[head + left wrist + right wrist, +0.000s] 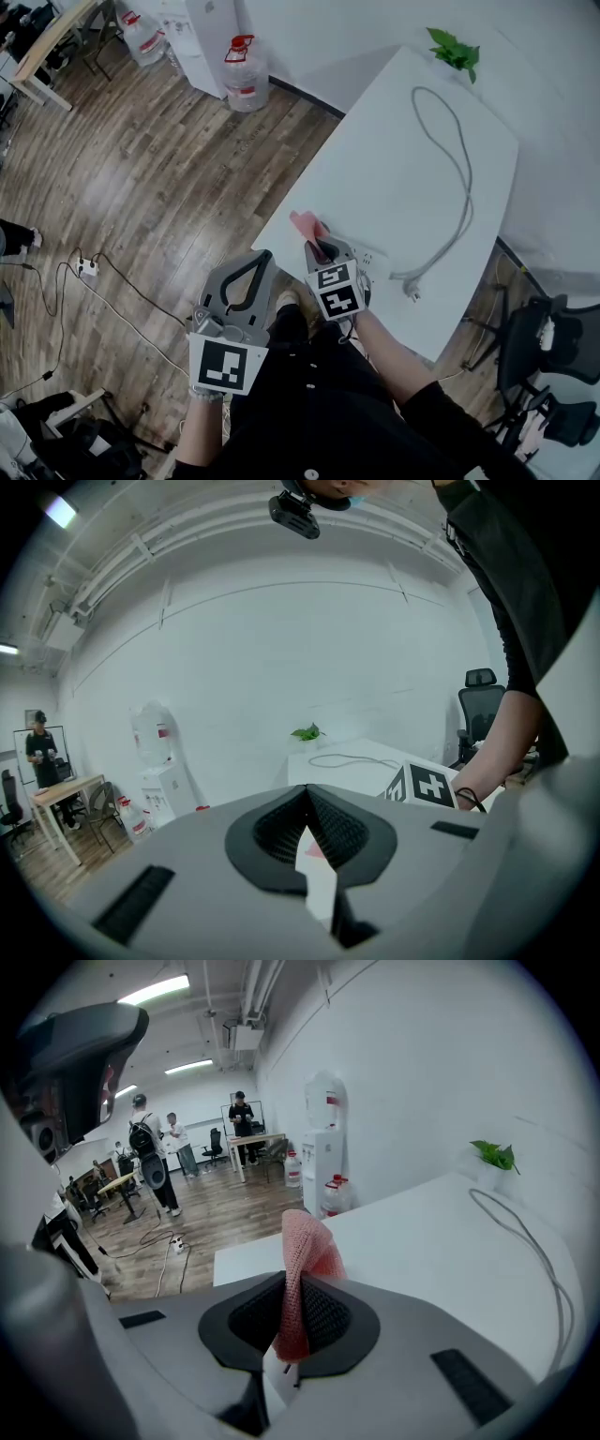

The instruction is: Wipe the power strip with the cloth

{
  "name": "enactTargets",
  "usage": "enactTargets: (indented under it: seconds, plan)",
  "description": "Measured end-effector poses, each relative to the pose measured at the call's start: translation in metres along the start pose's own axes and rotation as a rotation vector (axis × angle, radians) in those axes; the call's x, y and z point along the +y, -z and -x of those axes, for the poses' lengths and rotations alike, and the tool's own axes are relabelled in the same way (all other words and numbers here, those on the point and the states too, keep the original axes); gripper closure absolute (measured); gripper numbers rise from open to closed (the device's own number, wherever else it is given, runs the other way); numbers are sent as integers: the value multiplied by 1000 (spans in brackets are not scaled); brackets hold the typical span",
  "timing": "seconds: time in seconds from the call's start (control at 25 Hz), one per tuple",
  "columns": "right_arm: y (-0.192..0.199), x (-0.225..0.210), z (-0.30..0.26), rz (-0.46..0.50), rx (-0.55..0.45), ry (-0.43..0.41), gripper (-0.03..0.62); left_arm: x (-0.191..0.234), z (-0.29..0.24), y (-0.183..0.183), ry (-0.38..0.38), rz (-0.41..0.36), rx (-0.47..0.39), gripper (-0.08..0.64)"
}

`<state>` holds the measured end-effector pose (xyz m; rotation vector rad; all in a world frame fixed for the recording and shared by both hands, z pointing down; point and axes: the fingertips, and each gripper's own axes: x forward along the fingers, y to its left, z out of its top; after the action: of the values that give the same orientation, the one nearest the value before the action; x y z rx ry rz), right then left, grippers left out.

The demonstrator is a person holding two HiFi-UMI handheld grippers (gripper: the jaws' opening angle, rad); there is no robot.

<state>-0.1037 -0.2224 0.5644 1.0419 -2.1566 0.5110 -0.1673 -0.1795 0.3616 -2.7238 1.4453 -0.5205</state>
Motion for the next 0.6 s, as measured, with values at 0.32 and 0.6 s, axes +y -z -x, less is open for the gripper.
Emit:
enactTargets:
  seconds: [0.32, 0.6]
  plan:
    - [12, -21, 13, -24, 3, 42, 537, -12, -7, -5, 27, -6, -8, 549]
    - [28, -39, 31, -61, 7, 90, 537, -27, -13, -13, 65, -24, -20, 549]
